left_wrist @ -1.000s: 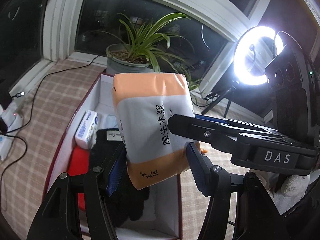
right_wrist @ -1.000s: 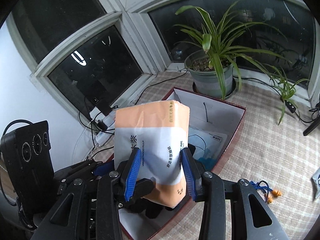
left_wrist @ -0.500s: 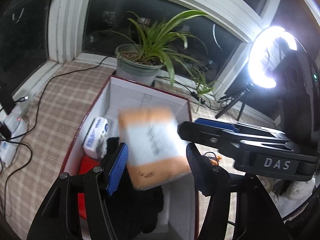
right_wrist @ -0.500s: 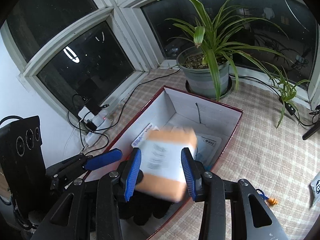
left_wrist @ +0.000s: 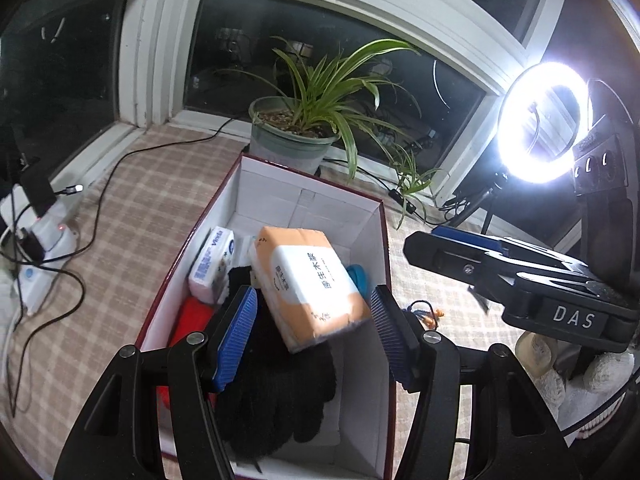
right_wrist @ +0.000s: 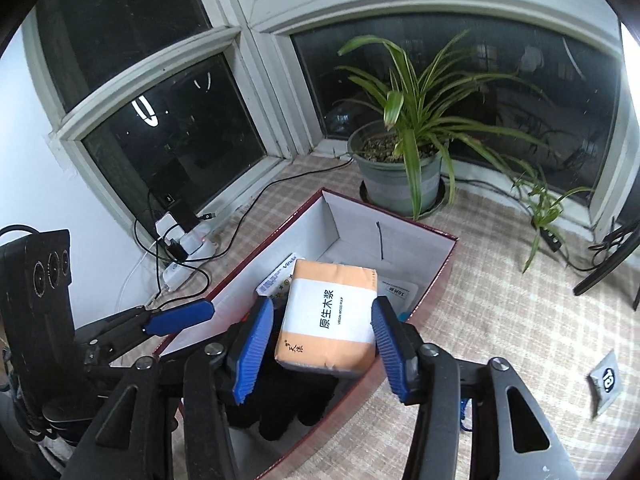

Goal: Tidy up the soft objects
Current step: 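Lower the tissue package into the box and open both grippers, then move both open grippers back toward the grey pouch and blue earplug cord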

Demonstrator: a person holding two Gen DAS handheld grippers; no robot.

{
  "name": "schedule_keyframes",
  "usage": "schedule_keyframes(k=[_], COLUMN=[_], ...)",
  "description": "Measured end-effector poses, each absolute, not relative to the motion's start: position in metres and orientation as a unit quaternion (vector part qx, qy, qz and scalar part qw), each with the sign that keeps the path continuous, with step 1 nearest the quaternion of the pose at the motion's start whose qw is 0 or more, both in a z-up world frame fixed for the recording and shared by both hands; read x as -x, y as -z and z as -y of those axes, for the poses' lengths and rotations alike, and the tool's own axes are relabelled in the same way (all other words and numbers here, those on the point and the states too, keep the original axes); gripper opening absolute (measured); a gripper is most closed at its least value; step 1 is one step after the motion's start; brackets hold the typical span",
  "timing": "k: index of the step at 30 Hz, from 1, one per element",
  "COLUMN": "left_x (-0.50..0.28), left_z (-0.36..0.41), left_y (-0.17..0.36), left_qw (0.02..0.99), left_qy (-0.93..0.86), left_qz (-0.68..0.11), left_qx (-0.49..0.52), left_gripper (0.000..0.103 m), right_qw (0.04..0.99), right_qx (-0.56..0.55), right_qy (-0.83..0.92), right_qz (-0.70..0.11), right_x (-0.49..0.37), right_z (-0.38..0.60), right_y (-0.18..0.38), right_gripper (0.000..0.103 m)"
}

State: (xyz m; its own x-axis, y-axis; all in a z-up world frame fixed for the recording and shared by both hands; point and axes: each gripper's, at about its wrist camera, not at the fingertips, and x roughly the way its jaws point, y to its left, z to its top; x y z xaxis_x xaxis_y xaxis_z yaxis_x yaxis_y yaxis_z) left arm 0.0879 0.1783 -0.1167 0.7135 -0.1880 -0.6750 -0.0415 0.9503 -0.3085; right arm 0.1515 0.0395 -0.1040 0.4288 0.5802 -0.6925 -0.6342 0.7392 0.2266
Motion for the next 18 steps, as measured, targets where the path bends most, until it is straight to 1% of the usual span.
schedule_keyframes(k=[3,7,11,13,15,18], left_x=[-0.079,-0.067,-0.054,-0.049,-0.044,-0.037], left_z=[-0.176,-0.170,-0.163,-0.156,-0.149,-0.140], left_y=[0.113,0.107,0.102,0.100,0.099,0.098], left_qw=[0.915,0.916,0.918,0.918,0.918,0.919], left_qy=[0.037,0.032,0.029,0.027,0.028,0.029], left_qz=[-0.374,-0.372,-0.369,-0.369,-0.369,-0.368], left_qx=[0.147,0.146,0.146,0.143,0.142,0.140], left_gripper=[0.058,0.058,0.060,0.060,0.061,0.061], right_qw=[0.852,0.866,0.877,0.882,0.887,0.892], right_qx=[0.042,0.051,0.058,0.063,0.066,0.074], right_qy=[-0.357,-0.348,-0.340,-0.334,-0.329,-0.322], right_qz=[-0.382,-0.356,-0.335,-0.325,-0.317,-0.310], right_x=[-0.141,-0.125,-0.110,-0.102,-0.095,-0.085], right_z=[-0.034,-0.024,-0.011,-0.004,0.005,0.018], right_y=[0.097,0.083,0.073,0.069,0.067,0.063], right_gripper=[0.051,0.059,0.061,0.068,0.071,0.071])
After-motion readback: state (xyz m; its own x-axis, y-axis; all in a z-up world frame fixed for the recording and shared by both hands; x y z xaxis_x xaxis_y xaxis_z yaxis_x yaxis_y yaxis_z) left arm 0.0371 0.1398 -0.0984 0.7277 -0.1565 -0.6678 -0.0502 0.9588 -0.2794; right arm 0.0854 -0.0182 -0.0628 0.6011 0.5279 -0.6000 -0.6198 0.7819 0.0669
